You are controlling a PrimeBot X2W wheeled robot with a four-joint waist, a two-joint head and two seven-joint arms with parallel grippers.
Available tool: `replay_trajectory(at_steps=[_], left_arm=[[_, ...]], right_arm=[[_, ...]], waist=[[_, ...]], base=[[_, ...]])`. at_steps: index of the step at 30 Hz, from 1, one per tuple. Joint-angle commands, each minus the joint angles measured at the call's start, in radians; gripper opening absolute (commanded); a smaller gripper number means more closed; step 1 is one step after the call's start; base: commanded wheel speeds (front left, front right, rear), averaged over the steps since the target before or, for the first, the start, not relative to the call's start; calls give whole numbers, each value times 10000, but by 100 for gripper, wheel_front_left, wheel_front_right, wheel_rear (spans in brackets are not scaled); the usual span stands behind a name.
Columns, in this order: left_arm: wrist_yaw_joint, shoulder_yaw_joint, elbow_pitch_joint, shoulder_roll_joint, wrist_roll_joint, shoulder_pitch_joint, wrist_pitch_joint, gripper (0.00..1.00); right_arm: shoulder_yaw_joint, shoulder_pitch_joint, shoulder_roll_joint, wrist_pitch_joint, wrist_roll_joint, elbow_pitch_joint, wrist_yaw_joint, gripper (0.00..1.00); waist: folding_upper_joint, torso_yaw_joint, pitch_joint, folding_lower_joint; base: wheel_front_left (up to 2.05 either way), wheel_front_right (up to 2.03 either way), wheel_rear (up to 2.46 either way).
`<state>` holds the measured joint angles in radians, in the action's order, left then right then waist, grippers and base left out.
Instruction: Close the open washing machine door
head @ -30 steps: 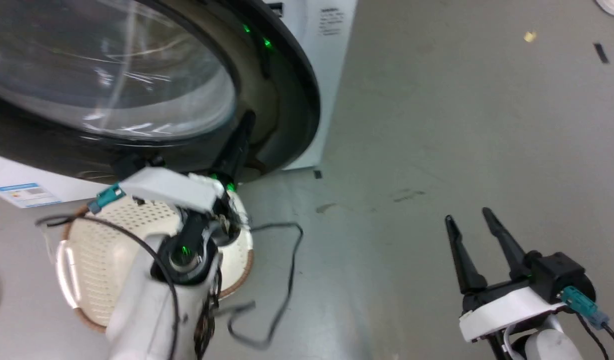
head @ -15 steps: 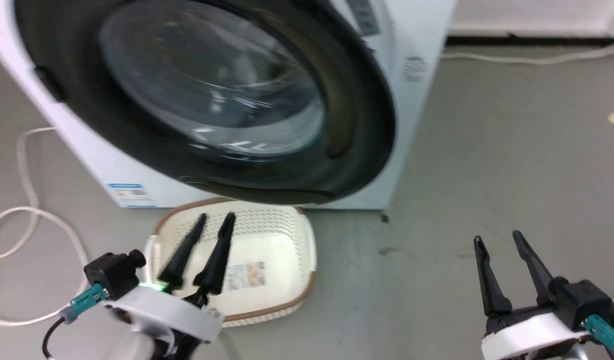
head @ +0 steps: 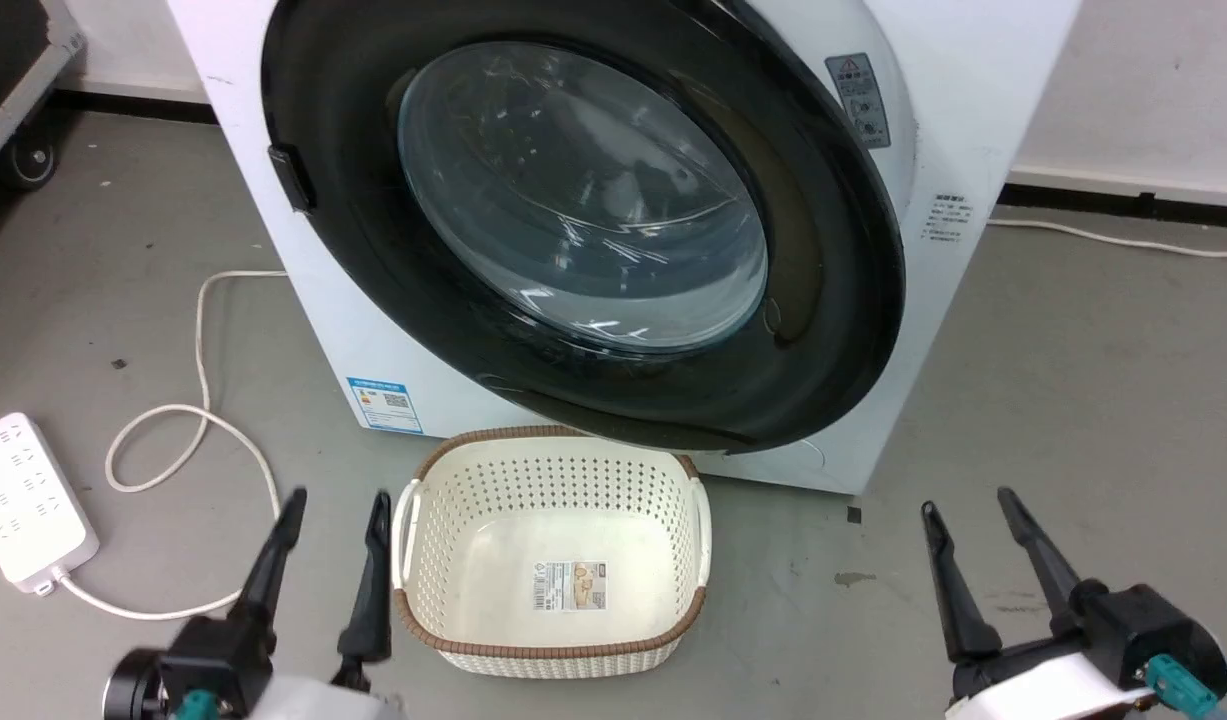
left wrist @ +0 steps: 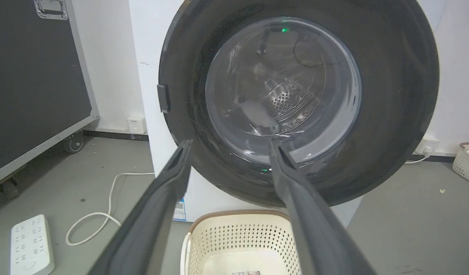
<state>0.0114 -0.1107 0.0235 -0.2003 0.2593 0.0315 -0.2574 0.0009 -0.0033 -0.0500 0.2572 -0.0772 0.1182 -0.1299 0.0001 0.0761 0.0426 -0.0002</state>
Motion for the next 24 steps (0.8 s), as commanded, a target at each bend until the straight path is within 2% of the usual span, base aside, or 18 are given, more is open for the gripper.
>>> replay_trajectory(at_steps=[1, 2, 8, 9, 10, 15, 20, 21, 24], left_arm=[[-12, 103, -13, 95, -292, 223, -42, 100], [20, 68, -127, 152, -951, 420, -42, 100], [49, 70, -349, 412, -1465, 444, -43, 100], [87, 67, -380, 444, -1500, 407, -43, 100], [125, 58, -414, 466, -1542, 375, -43, 100], [275, -2, -441, 529, -1724, 161, -43, 100], [493, -9, -468, 614, -1805, -303, -43, 100], [541, -58, -455, 695, -1865, -483, -43, 100], [596, -105, -442, 756, -1910, -667, -43, 100]], right_arm=[[59, 215, -3, 45, 12, 23, -8, 100], [104, 275, -3, 45, 3, 98, -8, 100], [288, 295, -3, 45, 130, 166, -8, 100], [391, 273, -3, 45, 168, 195, -8, 37], [504, 226, -3, 29, 209, 205, -8, 0], [933, -237, -66, -138, 489, 182, -8, 0], [1836, -1544, -651, -603, 281, 166, -8, 0], [2252, -2253, -1019, -845, 173, 233, -8, 0], [2610, -2985, -1358, -1128, -65, 361, -8, 0]], waist=[[-1, 47, -40, 2], [-1, 99, -70, 2], [-1, 242, 55, 2], [-1, 285, 98, 2], [-1, 331, 157, 2], [-1, 560, 569, 2], [-1, 842, 1421, 2], [-1, 967, 1759, 2], [-1, 1090, 2101, 2]], base=[[0, 0, 0], [0, 0, 0], [0, 0, 0], [0, 0, 0], [0, 0, 0], [0, 0, 0], [0, 0, 0], [0, 0, 0], [0, 0, 0]])
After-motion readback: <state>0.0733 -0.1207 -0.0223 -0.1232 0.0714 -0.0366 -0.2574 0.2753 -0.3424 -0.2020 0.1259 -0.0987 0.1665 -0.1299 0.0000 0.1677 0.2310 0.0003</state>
